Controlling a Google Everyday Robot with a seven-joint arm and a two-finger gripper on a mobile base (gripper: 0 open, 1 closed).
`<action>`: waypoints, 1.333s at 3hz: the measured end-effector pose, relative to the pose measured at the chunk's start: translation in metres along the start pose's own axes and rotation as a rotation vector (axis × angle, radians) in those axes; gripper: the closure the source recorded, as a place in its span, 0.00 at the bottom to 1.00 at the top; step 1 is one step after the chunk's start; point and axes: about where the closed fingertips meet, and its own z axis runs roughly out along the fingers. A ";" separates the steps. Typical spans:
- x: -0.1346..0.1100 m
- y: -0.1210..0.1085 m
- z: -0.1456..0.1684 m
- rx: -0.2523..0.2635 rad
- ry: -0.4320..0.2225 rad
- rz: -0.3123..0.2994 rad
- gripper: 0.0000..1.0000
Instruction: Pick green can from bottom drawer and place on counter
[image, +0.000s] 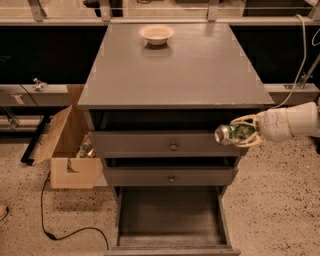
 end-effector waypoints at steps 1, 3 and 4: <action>-0.007 -0.005 -0.016 0.041 0.003 -0.010 1.00; -0.046 -0.036 -0.114 0.106 0.093 -0.083 1.00; -0.055 -0.061 -0.143 0.115 0.119 -0.101 1.00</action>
Offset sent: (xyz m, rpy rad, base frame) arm -0.0396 -0.0505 0.1393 -0.0582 -0.1676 -0.0488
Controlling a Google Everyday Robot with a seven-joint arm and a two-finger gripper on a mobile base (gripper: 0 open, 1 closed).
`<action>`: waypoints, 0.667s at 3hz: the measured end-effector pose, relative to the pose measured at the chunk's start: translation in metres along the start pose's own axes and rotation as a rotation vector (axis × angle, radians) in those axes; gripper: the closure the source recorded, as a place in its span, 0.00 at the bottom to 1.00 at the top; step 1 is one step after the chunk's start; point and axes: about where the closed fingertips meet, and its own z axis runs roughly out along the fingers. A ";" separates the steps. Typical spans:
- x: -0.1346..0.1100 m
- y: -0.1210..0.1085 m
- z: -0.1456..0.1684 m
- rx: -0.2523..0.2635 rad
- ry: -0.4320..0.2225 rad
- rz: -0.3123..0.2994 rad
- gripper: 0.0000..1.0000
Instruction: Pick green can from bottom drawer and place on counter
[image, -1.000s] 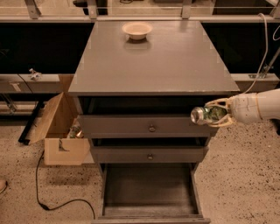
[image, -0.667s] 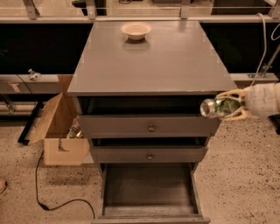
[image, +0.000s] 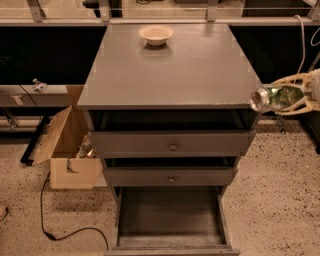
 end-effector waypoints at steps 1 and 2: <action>0.003 -0.044 -0.008 -0.001 0.032 -0.023 1.00; 0.015 -0.085 0.011 0.008 0.078 -0.001 1.00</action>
Offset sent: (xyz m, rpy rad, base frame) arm 0.1462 0.0075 0.0660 -0.0618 -0.0212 -0.1774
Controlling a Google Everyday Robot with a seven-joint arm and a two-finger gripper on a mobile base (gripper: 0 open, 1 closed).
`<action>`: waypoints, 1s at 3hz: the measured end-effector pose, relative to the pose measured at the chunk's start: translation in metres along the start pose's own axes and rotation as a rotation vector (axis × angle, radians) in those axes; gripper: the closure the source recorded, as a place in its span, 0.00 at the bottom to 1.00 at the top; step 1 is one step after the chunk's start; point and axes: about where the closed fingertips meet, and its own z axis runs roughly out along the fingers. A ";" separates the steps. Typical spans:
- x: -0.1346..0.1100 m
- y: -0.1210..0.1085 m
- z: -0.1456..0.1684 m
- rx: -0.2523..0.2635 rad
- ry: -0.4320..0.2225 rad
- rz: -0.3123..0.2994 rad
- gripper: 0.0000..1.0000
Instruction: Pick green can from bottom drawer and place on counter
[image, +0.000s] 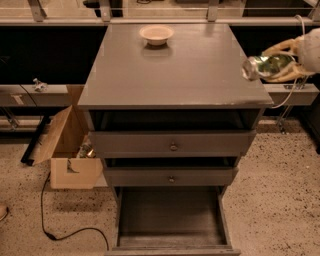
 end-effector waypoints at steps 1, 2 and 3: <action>0.009 -0.029 0.030 0.019 0.040 0.057 1.00; 0.016 -0.046 0.061 0.025 0.076 0.109 1.00; 0.020 -0.056 0.094 0.009 0.079 0.156 1.00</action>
Offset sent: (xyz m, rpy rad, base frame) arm 0.1132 0.0418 -0.0230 0.0155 0.0562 -0.2254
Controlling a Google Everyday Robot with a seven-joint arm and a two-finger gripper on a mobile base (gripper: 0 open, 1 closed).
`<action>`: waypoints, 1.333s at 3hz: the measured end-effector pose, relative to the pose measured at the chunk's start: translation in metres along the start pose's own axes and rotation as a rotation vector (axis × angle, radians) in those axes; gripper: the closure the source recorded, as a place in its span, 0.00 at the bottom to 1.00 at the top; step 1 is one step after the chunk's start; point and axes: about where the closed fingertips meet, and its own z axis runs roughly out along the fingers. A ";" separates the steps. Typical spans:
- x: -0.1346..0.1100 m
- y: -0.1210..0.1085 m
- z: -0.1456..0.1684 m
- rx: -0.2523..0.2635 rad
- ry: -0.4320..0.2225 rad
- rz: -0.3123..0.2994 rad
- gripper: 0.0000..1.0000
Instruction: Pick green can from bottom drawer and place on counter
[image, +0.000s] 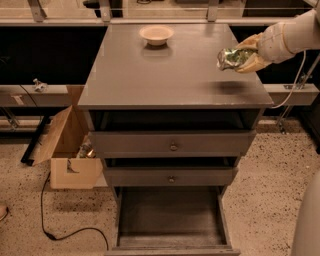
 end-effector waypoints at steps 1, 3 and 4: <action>0.006 -0.009 0.025 0.010 0.014 0.076 0.83; 0.008 -0.017 0.059 -0.010 0.014 0.252 0.36; 0.006 -0.011 0.073 -0.047 -0.034 0.306 0.13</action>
Offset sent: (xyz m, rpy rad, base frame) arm 0.0600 0.0193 -0.0143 0.1357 0.1264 -0.2315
